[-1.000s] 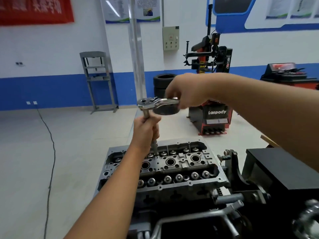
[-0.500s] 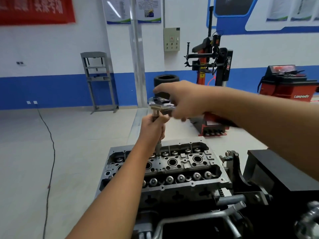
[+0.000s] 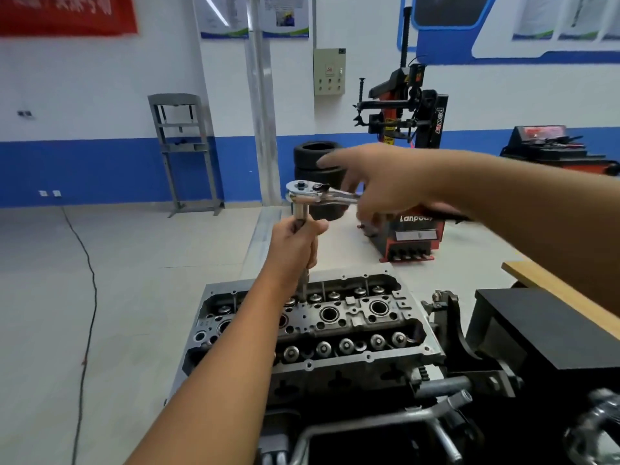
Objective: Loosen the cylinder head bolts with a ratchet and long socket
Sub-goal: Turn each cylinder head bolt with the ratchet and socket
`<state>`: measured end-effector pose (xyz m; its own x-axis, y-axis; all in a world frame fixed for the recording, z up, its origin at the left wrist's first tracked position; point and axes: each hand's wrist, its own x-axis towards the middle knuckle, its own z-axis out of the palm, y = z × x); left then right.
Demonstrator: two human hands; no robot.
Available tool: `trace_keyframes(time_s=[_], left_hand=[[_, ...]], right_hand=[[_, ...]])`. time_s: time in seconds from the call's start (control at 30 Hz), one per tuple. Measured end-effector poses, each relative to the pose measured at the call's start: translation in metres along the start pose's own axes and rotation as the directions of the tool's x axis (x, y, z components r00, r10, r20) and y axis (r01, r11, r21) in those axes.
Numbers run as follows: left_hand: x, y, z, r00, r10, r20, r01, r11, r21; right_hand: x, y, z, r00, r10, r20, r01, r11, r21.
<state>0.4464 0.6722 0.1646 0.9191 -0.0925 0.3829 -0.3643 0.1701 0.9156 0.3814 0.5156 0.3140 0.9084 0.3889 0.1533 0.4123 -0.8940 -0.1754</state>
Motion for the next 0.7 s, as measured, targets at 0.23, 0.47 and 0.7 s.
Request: trace_keyframes(time_s=[0.23,0.47,0.7], left_hand=[[-0.004,0.001,-0.005,0.998,0.03,0.058,-0.027,0.999,-0.042],[-0.002,-0.009,-0.011,0.976,0.057,0.21,-0.045,0.997,-0.063],[0.008,-0.028,-0.054,0.862,0.035,0.505,0.082,0.975,-0.207]], right_hand=[[0.001,-0.007,0.031,0.974,-0.162,-0.16,0.132,0.974,-0.184],[-0.007,-0.016,0.039,0.962,-0.08,-0.26,0.094,0.995,0.044],[-0.018,-0.018,0.046,0.965,-0.108,-0.239,0.077,0.988,-0.133]])
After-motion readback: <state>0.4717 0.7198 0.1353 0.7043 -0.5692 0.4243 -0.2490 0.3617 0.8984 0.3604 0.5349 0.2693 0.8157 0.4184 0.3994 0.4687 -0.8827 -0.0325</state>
